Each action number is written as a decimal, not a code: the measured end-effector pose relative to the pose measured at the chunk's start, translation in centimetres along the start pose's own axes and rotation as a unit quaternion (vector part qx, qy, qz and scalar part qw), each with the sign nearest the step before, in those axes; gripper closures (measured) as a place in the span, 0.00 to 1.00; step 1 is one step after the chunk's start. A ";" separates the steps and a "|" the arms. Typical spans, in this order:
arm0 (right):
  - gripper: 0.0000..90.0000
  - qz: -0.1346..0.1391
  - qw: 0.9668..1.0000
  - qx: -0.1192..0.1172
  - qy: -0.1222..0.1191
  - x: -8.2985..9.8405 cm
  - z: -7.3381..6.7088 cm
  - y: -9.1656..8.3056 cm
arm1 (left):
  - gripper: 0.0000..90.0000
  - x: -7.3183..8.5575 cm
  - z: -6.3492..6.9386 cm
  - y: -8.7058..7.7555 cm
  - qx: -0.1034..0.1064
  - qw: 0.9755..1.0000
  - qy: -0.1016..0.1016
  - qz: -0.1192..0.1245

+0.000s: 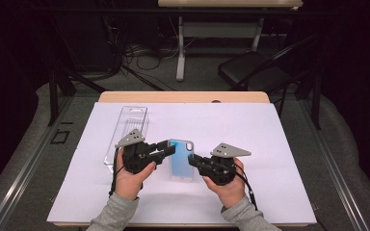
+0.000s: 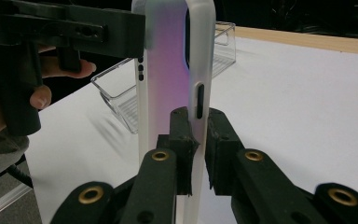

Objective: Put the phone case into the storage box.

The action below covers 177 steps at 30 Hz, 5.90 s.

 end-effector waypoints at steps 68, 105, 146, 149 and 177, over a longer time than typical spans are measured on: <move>0.91 0.004 1.000 -0.018 0.002 -0.1 0.1 -0.1 | 0.93 -0.2 -0.5 -0.6 0.011 1.000 0.009 -0.002; 0.82 0.011 1.000 -0.023 0.007 -0.3 0.3 -0.2 | 0.93 -0.5 -1.6 -1.1 -0.003 1.000 0.001 0.007; 0.57 -0.018 0.999 0.015 -0.037 0.2 2.0 0.4 | 0.93 -3.3 -4.9 -5.9 -0.048 0.995 -0.023 0.079; 0.53 -0.023 0.999 0.015 -0.035 0.3 2.1 0.5 | 0.93 -3.4 -5.1 -6.3 -0.049 0.995 -0.023 0.081; 0.17 -0.030 0.998 0.046 -0.036 0.4 2.9 0.5 | 0.93 -3.6 -5.7 -6.8 -0.056 0.994 -0.027 0.084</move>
Point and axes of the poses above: each handheld gripper's, and its own axes: y roughly forward along the jaws, x roughly out of its underside, z roughly to its right, the point moved 6 cm from there along y, roughly forward along the jaws, and after that the axes turned 14 degrees about -y, right-handed, at the moved point
